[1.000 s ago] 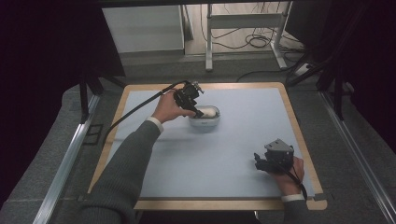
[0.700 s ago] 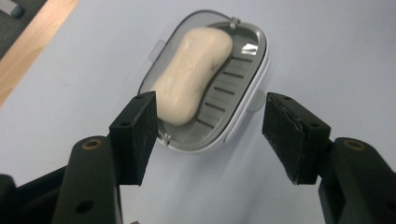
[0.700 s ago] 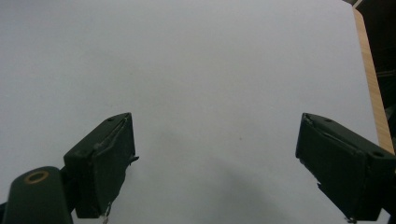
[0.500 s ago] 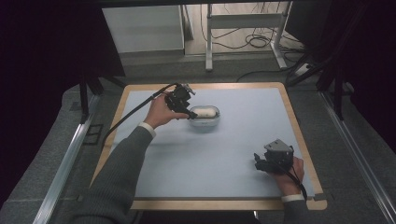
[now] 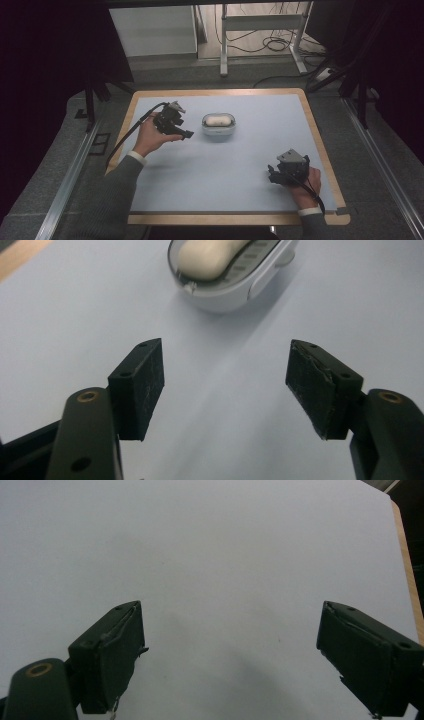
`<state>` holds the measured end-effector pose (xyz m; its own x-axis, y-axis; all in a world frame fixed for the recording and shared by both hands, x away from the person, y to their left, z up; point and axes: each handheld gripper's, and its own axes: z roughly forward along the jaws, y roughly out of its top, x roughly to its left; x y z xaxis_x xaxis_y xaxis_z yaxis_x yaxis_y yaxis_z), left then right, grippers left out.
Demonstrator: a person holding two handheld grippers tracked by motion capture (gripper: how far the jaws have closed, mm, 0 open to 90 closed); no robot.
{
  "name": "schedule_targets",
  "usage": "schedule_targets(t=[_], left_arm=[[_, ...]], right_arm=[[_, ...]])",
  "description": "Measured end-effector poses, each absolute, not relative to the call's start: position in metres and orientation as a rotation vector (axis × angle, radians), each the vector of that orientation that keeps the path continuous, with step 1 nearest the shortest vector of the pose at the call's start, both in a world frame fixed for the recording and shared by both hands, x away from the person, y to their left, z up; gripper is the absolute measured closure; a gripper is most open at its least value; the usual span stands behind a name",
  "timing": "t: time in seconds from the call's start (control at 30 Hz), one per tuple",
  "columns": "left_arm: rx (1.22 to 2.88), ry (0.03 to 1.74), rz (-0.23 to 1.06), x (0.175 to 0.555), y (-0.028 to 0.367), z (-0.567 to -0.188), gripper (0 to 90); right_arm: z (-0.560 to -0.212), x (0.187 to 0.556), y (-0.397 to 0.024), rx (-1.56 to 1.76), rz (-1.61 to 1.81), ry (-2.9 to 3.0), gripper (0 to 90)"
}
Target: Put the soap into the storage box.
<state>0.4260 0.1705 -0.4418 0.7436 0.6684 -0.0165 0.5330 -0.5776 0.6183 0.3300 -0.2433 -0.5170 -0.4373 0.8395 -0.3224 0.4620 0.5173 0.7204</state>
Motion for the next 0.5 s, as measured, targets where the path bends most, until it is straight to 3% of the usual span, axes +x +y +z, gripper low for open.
schedule_targets(t=[0.5], left_arm=[[2.249, 0.947, 0.334, 0.368, 0.197, -0.471, 29.8]], right_arm=[[-0.517, 0.329, -0.246, 1.074, 0.721, 2.08, 11.6]])
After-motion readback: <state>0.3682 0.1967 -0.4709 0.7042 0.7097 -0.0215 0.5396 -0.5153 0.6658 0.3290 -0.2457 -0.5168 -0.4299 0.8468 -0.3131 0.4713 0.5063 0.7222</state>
